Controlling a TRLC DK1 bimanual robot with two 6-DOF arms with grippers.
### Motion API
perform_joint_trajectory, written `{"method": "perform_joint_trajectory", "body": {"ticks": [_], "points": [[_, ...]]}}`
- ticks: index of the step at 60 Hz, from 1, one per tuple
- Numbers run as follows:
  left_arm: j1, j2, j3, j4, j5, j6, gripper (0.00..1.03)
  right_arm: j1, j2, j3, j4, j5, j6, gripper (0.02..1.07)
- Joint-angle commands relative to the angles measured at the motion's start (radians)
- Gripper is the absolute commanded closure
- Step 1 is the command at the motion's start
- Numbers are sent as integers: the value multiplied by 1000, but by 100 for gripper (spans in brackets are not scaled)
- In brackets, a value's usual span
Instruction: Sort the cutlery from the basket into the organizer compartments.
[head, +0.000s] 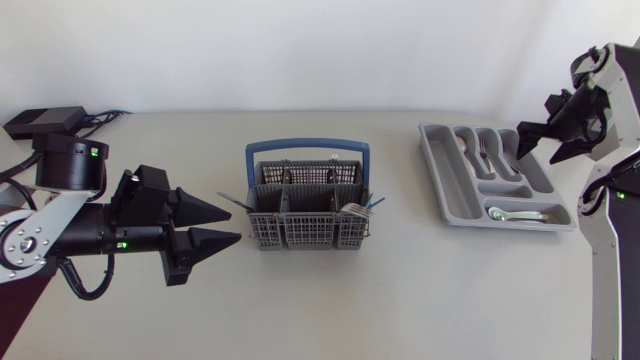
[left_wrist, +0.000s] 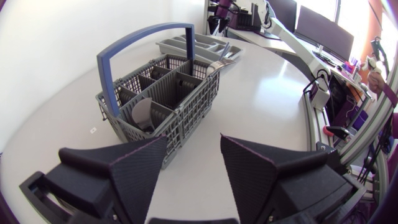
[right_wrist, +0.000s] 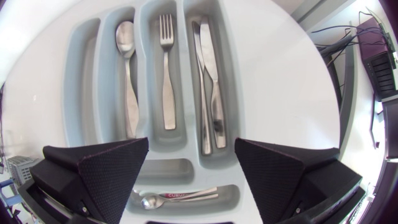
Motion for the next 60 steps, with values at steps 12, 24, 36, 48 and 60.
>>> {"method": "perform_joint_trajectory", "body": {"ticks": [12,24,36,48,60], "points": [[-7,-44,-28,4,2,-27,43,1,-175,267,-39,6,12,7],[-9,-59,-37,4,2,-30,43,3,-184,161,-46,5,21,7],[-6,-73,-37,-1,2,-30,43,14,-304,-118,-40,-12,33,7],[-9,-89,-42,-3,3,-38,43,20,-617,-787,354,-138,18,7],[-12,-104,-42,-10,2,-41,43,106,-858,-1295,705,-31,13,7]]}}
